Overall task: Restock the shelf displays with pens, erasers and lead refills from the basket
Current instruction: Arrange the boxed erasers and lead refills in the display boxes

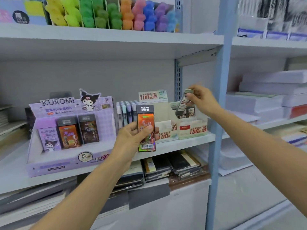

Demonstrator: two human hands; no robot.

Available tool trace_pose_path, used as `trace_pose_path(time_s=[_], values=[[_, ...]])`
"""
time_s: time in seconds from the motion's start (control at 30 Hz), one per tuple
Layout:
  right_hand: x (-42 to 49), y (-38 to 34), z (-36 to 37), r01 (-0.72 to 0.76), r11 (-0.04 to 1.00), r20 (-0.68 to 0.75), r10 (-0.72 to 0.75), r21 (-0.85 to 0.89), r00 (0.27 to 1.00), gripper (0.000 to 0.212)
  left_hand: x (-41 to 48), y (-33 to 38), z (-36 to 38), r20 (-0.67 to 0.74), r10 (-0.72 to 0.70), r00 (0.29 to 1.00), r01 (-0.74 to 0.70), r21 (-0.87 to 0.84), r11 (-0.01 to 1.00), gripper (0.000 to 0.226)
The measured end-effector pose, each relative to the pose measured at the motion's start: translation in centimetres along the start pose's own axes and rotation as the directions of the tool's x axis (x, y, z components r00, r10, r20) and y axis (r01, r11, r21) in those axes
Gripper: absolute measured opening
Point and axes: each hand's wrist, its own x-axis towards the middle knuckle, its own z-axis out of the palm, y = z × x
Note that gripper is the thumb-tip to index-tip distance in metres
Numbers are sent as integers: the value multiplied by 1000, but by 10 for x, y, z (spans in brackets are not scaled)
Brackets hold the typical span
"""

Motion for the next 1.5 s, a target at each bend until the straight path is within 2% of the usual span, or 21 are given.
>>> trace_pose_path(time_s=[0.1, 0.27, 0.4, 0.5, 0.57, 0.6, 0.67, 0.77, 0.8, 0.87, 0.93, 0.97, 1.03, 1.1, 1.2, 1.27, 1.33, 1.5], values=[[5, 9, 13, -43, 997, 42, 45, -64, 998, 12, 4, -4, -1, 10, -17, 1000, 17, 20, 1000, 32], [11, 21, 32, -78, 981, 145, 104, -176, 984, 26, 4, -6, -6, 21, -36, 999, 35, 42, 999, 30], [9, 22, 41, -109, 974, 73, 126, -199, 989, 24, 0, -4, -10, 32, -29, 999, 28, 34, 999, 27], [3, 2, 42, -2, 970, -110, -26, -245, 994, 25, -5, 0, -16, 11, -21, 1000, 21, 25, 999, 27], [-6, -29, 48, 132, 982, -167, -153, -133, 974, 22, -7, 3, -20, -17, 1, 1000, 0, 36, 999, 28], [-12, -47, 53, 192, 980, -127, -196, -45, 972, 21, -9, 5, -23, -27, 13, 1000, -12, 37, 999, 28], [-28, -85, 68, 234, 966, 66, -242, 112, 968, 24, -13, 8, -26, -40, 41, 998, -39, 47, 998, 27], [-46, -122, 91, 177, 975, 400, -217, 135, 891, 36, -23, 16, -34, -79, 89, 993, -81, 105, 991, 23], [-49, -129, 97, 191, 974, 457, -225, 119, 861, 33, -27, 18, -38, -95, 101, 990, -88, 131, 987, 21], [-52, -140, 106, 208, 970, 474, -245, 130, 846, 24, -36, 21, -51, -148, 145, 978, -108, 231, 967, 20], [-48, -147, 114, 212, 966, 379, -253, 147, 890, 21, -46, 21, -70, -221, 289, 932, -170, 436, 884, 19], [-44, -149, 118, 225, 963, 304, -261, 147, 916, 20, -52, 21, -82, -228, 392, 891, -201, 576, 792, 18], [-37, -151, 129, 243, 957, 186, -270, 157, 945, 18, -65, 20, -108, -152, 563, 813, -192, 842, 505, 19], [-32, -153, 144, 260, 956, 142, -278, 134, 950, 17, -78, 15, -133, -42, 584, 811, -112, 968, 225, 26], [-32, -156, 171, 288, 954, 156, -297, 83, 942, 16, -96, 6, -158, 30, 489, 872, -25, 1000, -18, 32], [-35, -158, 190, 311, 948, 190, -317, 63, 929, 17, -103, 2, -167, 80, 428, 900, -30, 992, -124, 38], [-37, -158, 205, 365, 931, 214, -352, -25, 911, 18, -105, 3, -171, 122, 402, 907, -51, 982, -182, 44], [-32, -155, 209, 410, 901, 285, -360, -142, 888, 18, -104, 5, -171, 134, 400, 907, -53, 977, -208, 45]])
